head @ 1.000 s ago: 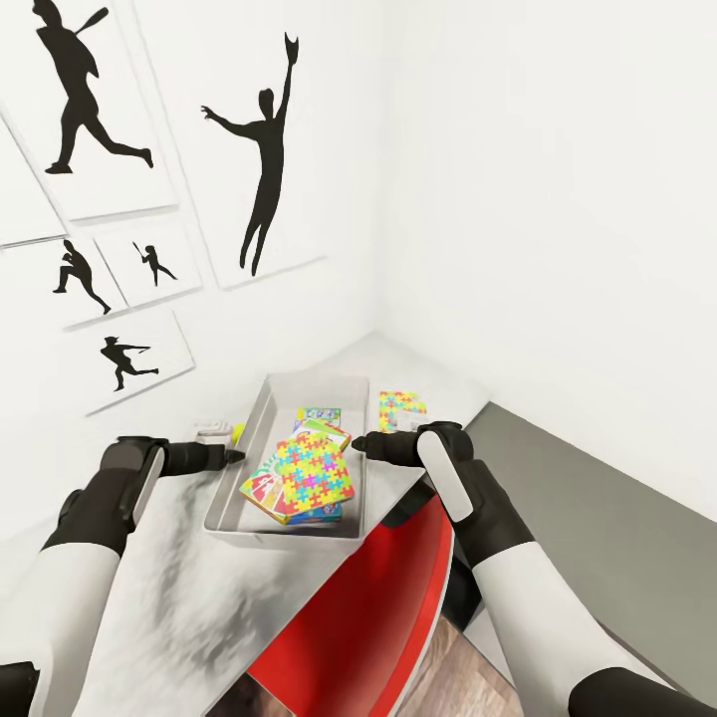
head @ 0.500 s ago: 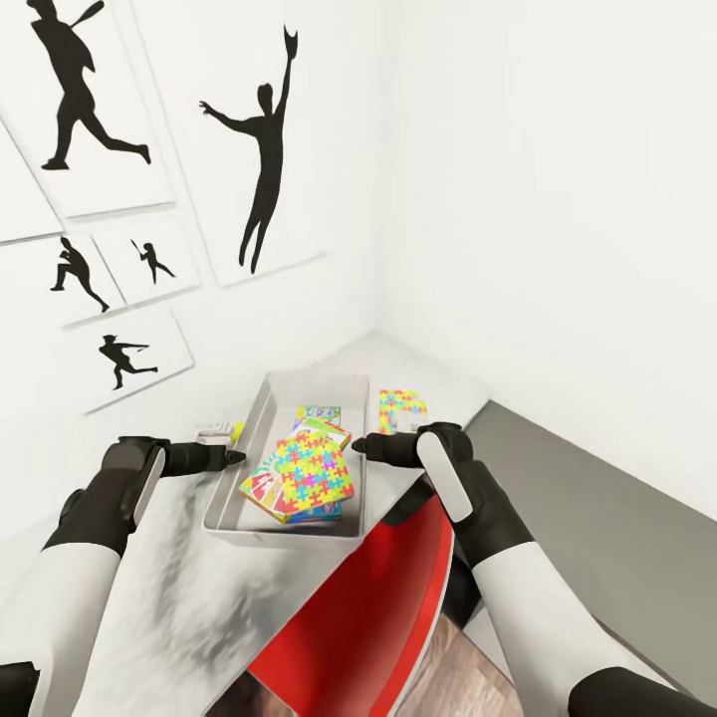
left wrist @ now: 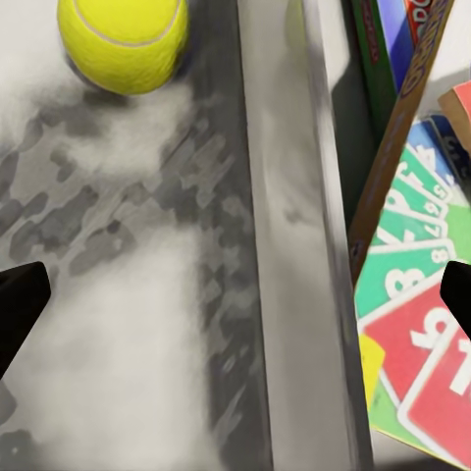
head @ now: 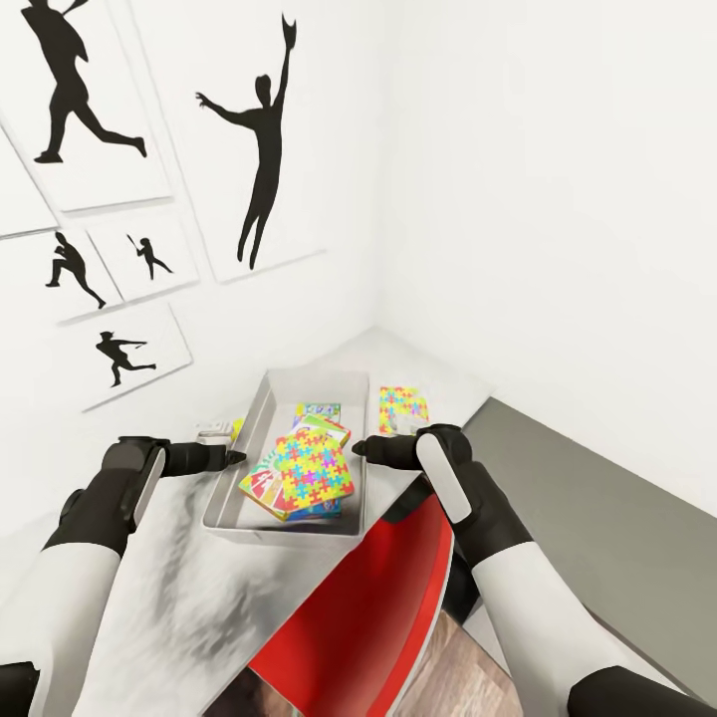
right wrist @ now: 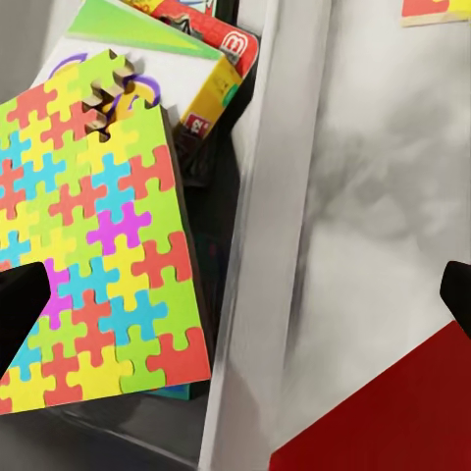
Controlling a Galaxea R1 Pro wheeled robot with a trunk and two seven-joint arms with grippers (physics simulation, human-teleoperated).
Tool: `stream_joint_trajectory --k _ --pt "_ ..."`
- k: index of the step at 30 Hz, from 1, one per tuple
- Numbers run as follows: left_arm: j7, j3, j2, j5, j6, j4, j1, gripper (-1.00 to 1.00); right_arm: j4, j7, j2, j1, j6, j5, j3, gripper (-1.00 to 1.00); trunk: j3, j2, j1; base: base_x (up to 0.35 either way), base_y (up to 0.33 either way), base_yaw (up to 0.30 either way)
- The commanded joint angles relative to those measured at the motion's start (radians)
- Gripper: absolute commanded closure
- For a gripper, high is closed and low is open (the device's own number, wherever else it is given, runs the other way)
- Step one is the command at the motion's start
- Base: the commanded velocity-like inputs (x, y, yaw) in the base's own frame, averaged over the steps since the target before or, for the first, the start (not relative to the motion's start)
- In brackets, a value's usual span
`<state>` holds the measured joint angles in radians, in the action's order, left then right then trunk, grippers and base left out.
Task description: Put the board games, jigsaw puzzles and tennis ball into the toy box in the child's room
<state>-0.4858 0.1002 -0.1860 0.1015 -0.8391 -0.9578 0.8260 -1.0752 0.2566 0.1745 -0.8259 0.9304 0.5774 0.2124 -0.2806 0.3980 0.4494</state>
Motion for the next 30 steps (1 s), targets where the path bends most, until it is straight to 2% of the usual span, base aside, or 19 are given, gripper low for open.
stream_joint_trajectory --k 1,14,30 --pt "-0.010 0.002 0.000 0.010 -0.003 -0.001 0.001 -1.00 -0.001 0.010 0.000 -0.001 0.002 0.010 0.001 -1.00 -0.002 0.002 0.001 0.000 0.000 0.000" --pt "-0.010 0.001 0.000 0.010 -0.003 -0.001 0.001 -1.00 0.000 0.010 0.000 -0.001 0.002 0.010 0.001 -1.00 -0.005 0.002 0.001 0.000 0.000 0.000" --pt "-0.010 0.001 0.002 0.010 -0.003 -0.001 0.001 -1.00 -0.001 0.010 0.000 -0.001 0.002 0.010 0.001 -1.00 -0.023 0.002 0.001 0.000 0.000 0.000"
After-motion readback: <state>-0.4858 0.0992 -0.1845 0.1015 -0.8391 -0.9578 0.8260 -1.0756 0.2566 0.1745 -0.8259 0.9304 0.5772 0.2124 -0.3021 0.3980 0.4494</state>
